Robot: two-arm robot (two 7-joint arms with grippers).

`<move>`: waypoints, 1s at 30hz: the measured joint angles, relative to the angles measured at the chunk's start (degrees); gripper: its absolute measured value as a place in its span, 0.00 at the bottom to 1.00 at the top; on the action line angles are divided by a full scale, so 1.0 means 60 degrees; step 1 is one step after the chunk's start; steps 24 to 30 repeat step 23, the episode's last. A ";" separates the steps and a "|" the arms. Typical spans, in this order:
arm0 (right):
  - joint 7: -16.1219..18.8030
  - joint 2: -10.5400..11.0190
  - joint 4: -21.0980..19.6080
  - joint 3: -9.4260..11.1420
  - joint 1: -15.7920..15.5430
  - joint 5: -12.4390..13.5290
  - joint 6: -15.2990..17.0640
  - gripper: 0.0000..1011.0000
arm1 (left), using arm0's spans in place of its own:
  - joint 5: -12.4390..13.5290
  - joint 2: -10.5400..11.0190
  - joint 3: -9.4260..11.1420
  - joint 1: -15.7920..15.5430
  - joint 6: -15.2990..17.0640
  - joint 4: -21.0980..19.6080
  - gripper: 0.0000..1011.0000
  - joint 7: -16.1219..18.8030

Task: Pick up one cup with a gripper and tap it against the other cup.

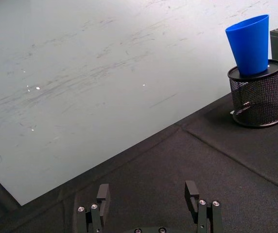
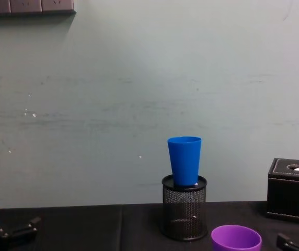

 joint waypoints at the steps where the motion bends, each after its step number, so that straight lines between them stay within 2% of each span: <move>1: -0.0001 0.0000 0.0000 0.0000 -0.0001 0.0000 0.0000 0.99 | 0.0000 0.0000 0.0000 0.0000 0.0000 0.0000 1.00 0.0000; 30: 0.0000 0.0000 0.0000 -0.0001 -0.0006 0.0000 0.0000 0.99 | 0.0000 0.0000 -0.0001 0.0000 -0.0001 0.0000 1.00 0.0000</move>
